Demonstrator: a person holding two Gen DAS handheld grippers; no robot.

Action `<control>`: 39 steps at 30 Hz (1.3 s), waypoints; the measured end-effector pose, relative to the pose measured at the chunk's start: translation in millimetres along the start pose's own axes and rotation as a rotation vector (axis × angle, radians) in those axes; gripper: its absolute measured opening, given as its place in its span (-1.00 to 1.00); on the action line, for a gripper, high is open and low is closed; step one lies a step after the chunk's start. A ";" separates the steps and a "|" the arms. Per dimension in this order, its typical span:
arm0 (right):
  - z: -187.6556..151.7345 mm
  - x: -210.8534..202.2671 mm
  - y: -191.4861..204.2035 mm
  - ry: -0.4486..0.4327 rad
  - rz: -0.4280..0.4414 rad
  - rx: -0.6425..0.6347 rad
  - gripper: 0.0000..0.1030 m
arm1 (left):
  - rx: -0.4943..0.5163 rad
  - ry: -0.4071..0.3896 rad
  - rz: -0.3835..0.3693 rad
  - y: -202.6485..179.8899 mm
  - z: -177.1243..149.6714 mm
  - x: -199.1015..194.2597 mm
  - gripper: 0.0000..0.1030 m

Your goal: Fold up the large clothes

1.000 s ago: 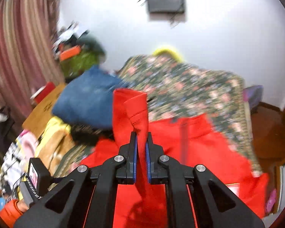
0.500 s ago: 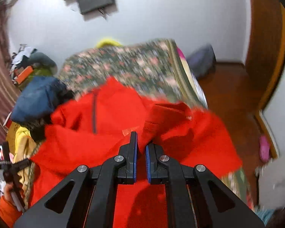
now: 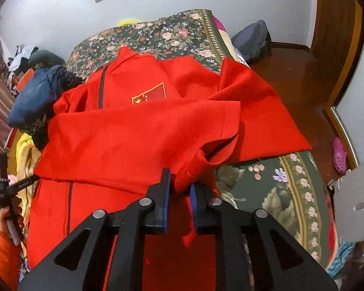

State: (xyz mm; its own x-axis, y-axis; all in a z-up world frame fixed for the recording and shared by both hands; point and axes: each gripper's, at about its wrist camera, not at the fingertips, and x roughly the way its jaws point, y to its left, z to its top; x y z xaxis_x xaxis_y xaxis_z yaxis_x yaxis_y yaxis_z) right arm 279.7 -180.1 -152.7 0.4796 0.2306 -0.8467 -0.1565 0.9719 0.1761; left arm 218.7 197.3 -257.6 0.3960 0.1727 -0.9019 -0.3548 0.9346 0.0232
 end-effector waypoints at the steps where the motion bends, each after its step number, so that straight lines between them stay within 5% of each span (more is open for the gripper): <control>1: -0.8 -3.1 -2.2 0.011 0.000 -0.002 -0.47 | 0.021 -0.001 -0.003 -3.0 -2.3 -5.2 0.33; 9: -0.4 -43.2 -26.9 -0.104 -0.010 0.015 -0.35 | 0.159 -0.092 -0.032 -33.7 -5.5 -60.3 0.33; 17: 18.4 -46.1 -85.9 -0.161 -0.019 0.208 -0.05 | 0.164 -0.210 -0.125 -75.2 32.4 -96.1 0.33; 25: 13.9 16.9 -146.1 0.002 0.127 0.471 -0.04 | 0.141 -0.124 -0.197 -117.7 46.8 -61.1 0.33; 32: 22.0 43.1 -164.8 0.024 0.217 0.570 -0.04 | 0.076 0.019 -0.280 -135.0 42.4 -16.4 0.33; 39: 37.1 68.2 -186.3 0.057 0.182 0.631 -0.04 | 0.196 -0.019 -0.215 -164.1 34.3 -11.8 0.35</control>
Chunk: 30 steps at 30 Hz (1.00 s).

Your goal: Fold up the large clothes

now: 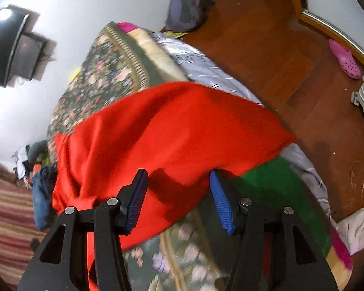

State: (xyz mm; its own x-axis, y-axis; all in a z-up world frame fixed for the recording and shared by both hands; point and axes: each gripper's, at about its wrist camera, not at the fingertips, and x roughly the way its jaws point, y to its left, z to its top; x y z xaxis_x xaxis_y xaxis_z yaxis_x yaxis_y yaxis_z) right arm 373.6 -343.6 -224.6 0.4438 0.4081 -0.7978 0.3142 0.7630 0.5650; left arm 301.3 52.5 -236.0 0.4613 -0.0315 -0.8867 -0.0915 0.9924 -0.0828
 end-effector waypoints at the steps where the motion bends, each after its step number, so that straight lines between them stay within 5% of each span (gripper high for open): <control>1: 3.9 4.1 -3.3 0.007 -0.002 0.027 -0.04 | 0.017 -0.005 0.007 -3.8 -0.1 0.1 0.35; 8: 5.5 18.9 10.8 0.032 -0.115 -0.066 -0.16 | -0.007 -0.010 -0.015 1.1 0.7 2.4 0.37; 12: 4.2 7.6 21.1 -0.008 -0.184 -0.136 -0.84 | 0.000 -0.017 -0.006 0.1 0.2 2.4 0.37; 15: 8.3 -24.0 21.0 -0.086 -0.161 -0.134 -1.00 | -0.004 -0.018 -0.006 0.9 -0.4 2.0 0.37; 22: 8.7 -134.3 50.2 -0.370 -0.141 -0.228 -1.00 | -0.001 -0.025 0.007 -1.5 -2.8 1.1 0.38; 27: -9.9 -140.7 61.9 -0.252 -0.087 -0.279 -0.95 | -0.012 -0.024 0.012 0.4 -4.8 -2.1 0.37; 29: -17.4 -122.6 57.7 -0.167 -0.077 -0.269 -0.75 | -0.018 -0.017 0.015 1.9 -5.3 -6.0 0.37; 30: -21.2 -110.1 55.9 -0.124 -0.067 -0.253 -0.41 | -0.020 -0.019 0.014 2.3 -6.0 -8.3 0.37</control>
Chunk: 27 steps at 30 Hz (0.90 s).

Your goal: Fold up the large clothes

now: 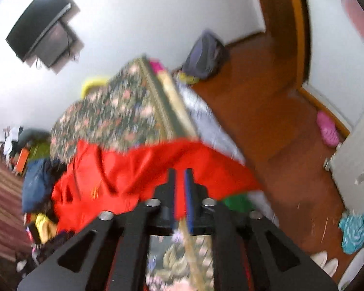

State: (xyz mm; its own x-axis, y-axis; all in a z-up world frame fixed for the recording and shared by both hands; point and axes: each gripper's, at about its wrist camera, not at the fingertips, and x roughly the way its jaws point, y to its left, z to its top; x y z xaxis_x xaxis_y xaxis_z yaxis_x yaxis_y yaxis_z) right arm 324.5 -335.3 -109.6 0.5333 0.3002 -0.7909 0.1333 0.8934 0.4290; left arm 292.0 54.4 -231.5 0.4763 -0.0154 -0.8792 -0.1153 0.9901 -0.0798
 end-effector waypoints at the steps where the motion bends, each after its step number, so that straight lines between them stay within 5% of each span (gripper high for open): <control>1: -5.1 8.9 -2.6 0.028 0.014 0.019 -0.02 | -0.002 -0.007 -0.001 1.0 -0.4 -4.1 0.37; 7: -31.4 76.5 -30.3 0.206 0.097 0.210 0.12 | -0.005 -0.053 0.007 7.8 -1.6 -26.9 0.37; 13: -17.2 105.0 -60.2 0.170 0.150 0.356 0.07 | -0.047 -0.071 -0.007 20.1 -1.7 -37.3 0.37; 17: -3.7 124.4 -69.6 0.160 0.076 0.407 0.05 | -0.061 -0.059 -0.008 21.8 -0.5 -30.9 0.37; 22: 6.8 124.9 -66.0 0.097 -0.011 0.382 -0.84 | -0.045 -0.033 0.013 16.6 -1.8 -18.0 0.37; 27: 11.3 70.4 -43.8 -0.112 -0.062 0.264 -0.88 | -0.038 -0.003 0.020 12.6 -4.7 -4.3 0.37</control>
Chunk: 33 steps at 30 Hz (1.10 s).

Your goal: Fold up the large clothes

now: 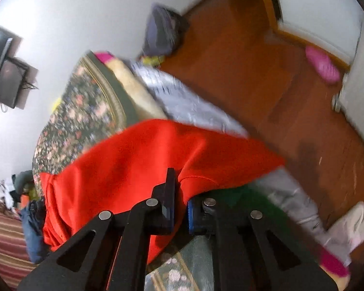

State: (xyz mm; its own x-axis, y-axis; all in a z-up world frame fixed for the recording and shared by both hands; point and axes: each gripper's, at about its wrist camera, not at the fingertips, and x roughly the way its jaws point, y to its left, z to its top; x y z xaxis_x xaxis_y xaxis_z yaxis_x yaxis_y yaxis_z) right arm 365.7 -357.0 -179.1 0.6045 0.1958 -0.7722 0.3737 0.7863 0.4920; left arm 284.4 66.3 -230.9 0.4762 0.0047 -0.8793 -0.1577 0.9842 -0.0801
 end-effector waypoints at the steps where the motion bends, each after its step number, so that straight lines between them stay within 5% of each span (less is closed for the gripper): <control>1: 1.5 -13.2 7.4 -0.044 0.006 -0.023 -0.89 | 0.001 0.001 0.008 0.1 -0.8 1.5 0.37; 6: -3.2 -81.9 61.2 -0.217 0.064 -0.228 -0.89 | 0.019 -0.011 0.023 -3.8 -2.1 -0.8 0.37; 12: -28.0 -133.1 136.9 -0.284 0.205 -0.490 -0.88 | 0.039 -0.045 0.016 -6.6 -5.2 -19.0 0.37; 19: -100.4 -118.0 200.4 -0.113 0.335 -0.776 -0.88 | 0.083 -0.118 0.009 -3.8 -6.5 -56.0 0.37; 27: -185.6 -19.0 200.6 0.264 0.215 -0.848 -0.88 | 0.111 -0.140 -0.016 4.0 -22.5 -77.0 0.37; 33: -184.0 -30.9 190.2 0.276 0.182 -0.830 -0.83 | 0.127 -0.126 -0.019 7.5 -36.5 -79.4 0.37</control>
State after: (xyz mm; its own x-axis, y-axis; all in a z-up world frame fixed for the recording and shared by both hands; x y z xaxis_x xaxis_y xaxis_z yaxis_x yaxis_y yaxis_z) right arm 288.6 -105.7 -135.7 0.3739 0.4084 -0.8327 -0.4058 0.8794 0.2491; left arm 213.8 66.9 -178.8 0.5843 0.0006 -0.8116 -0.0412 0.9987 -0.0289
